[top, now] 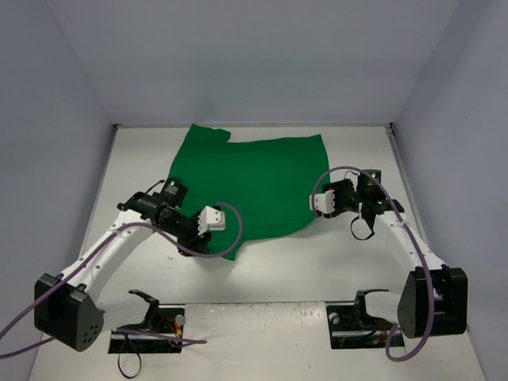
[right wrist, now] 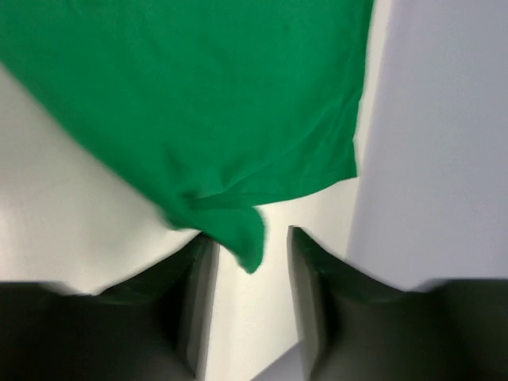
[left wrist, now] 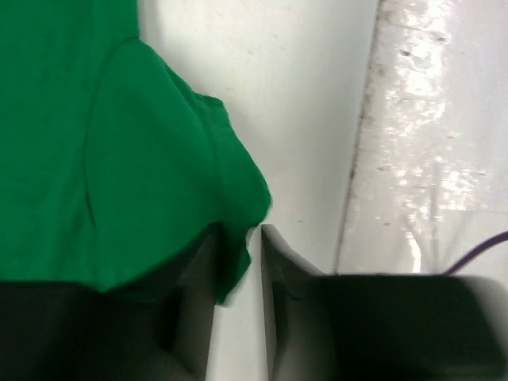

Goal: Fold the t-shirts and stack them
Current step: Flatten out the tshirt

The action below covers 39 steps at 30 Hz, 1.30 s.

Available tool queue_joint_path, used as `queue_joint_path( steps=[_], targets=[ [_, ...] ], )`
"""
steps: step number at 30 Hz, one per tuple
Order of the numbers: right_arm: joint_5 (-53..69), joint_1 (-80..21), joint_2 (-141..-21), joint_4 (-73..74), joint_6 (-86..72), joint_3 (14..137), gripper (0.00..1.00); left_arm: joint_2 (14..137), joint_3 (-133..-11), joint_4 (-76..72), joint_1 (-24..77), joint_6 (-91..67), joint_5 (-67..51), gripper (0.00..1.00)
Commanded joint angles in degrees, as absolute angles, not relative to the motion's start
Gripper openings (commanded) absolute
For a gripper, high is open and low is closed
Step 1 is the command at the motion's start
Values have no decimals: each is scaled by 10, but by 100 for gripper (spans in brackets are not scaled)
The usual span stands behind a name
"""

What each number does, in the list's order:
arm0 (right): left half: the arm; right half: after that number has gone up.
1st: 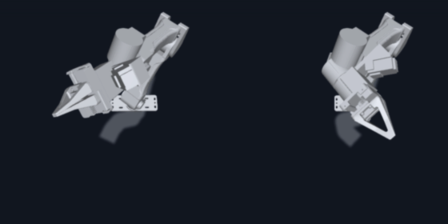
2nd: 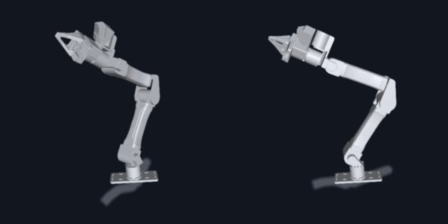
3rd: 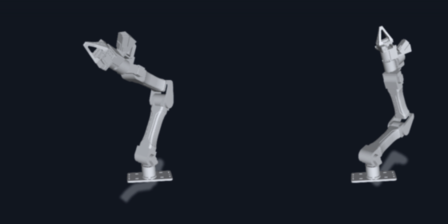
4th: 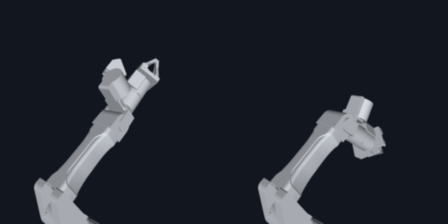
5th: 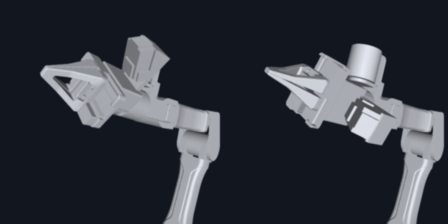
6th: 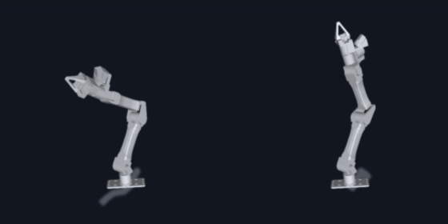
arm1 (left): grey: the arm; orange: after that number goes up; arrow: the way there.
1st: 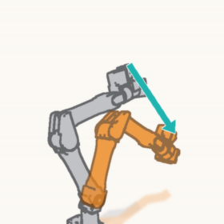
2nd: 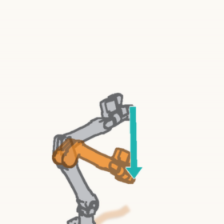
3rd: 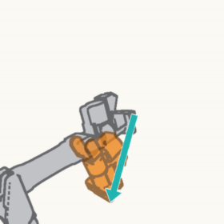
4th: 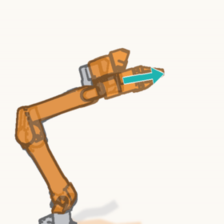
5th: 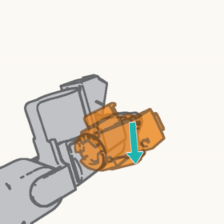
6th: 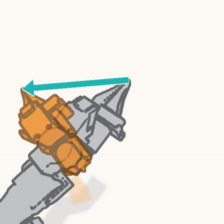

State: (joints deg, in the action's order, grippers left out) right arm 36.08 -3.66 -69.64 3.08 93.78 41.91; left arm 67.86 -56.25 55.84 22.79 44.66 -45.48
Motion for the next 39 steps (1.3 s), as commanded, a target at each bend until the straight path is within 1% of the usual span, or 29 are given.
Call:
queue_joint_path(
  steps=[1,2,3,4,5,7,9,10,11,12,13,14,15,16,17,20,22,25,30,32,37,39],
  targets=[
    [333,-33,-696,120,1004,459,70,694,-588,636,243,513,-436,52],
    [326,-33,-696,124,1003,465,82,699,-591,650,243,522,-432,63],
    [322,-32,-694,125,1002,468,89,700,-593,662,243,533,-430,72],
    [321,-32,-689,125,1001,469,93,697,-594,669,243,549,-428,78],
    [324,-31,-683,125,997,472,94,690,-593,670,243,560,-427,80],
    [336,-31,-672,125,984,477,95,662,-592,671,243,587,-434,82],
    [351,-32,-665,125,957,491,92,627,-594,667,240,609,-444,83],
    [359,-31,-666,124,937,501,86,619,-598,653,236,586,-448,83],
    [367,-31,-669,124,914,512,77,616,-604,630,229,548,-447,83],
    [375,-31,-678,122,886,527,64,619,-611,593,216,499,-436,83],
    [380,-31,-692,122,863,538,56,624,-626,571,201,479,-445,83],
    [381,-31,-712,122,829,553,40,636,-638,559,169,456,-459,81],
    [380,-31,-732,121,785,570,19,653,-649,541,127,424,-471,77],
    [374,-31,-749,120,740,583,6,669,-666,500,91,384,-474,73],
    [370,-32,-778,120,715,602,2,699,-676,469,80,299,-452,65],
    [341,-51,-818,121,669,614,0,762,-715,415,64,207,-375,56],
    [288,-72,-835,121,683,596,0,795,-717,394,64,155,-297,51],
    [250,-93,-869,121,701,567,0,848,-716,377,76,92,-213,49],
    [215,-115,-892,121,697,544,0,880,-711,356,77,-10,-122,49],
    [208,-122,-894,121,696,532,0,883,-706,347,79,-38,-116,49],
    [143,-142,-939,122,699,502,0,913,-702,345,98,-67,-85,49],
    [108,-144,-963,123,691,500,0,938,-706,350,101,-77,-51,49]
  ],
)
